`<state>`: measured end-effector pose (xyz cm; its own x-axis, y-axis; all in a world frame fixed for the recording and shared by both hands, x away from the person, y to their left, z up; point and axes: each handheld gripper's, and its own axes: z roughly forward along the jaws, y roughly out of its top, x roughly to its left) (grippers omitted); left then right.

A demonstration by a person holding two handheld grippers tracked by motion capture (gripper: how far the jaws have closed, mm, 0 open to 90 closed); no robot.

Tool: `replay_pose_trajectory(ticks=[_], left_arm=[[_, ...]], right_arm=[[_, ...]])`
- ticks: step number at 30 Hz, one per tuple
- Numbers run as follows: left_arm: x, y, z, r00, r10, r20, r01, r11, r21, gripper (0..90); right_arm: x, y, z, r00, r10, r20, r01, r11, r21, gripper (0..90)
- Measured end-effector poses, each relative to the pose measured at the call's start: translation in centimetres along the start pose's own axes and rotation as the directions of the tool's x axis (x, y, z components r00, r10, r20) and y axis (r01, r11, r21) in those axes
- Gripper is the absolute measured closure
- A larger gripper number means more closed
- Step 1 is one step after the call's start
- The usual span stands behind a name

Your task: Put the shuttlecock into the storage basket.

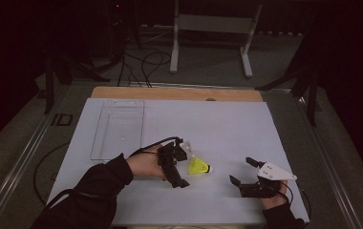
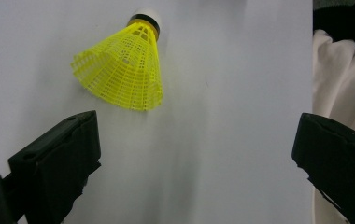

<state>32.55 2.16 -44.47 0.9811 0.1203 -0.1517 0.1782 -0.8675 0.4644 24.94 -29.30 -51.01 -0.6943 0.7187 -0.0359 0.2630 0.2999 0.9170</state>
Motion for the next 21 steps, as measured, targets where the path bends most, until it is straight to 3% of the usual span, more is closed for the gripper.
replay_pose_trajectory(ticks=[5,15,21], left_arm=[[0.4,0.3,0.9,0.9999,-0.004,0.012,0.004,1.0000,0.007,5.2],[0.7,1.5,2.7,0.9998,0.011,-0.015,-0.011,0.9992,0.038,21.0],[1.4,1.6,3.8,0.9993,-0.016,-0.034,0.018,0.9984,0.054,30.4]], right_arm=[[0.0,0.0,0.0,1.0000,0.002,0.000,-0.002,1.000,0.002,8.0],[0.0,0.0,-0.1,1.0000,0.001,0.000,-0.001,1.000,0.003,8.0],[0.0,0.0,-0.1,1.0000,0.004,-0.002,-0.004,1.000,0.005,8.0]])
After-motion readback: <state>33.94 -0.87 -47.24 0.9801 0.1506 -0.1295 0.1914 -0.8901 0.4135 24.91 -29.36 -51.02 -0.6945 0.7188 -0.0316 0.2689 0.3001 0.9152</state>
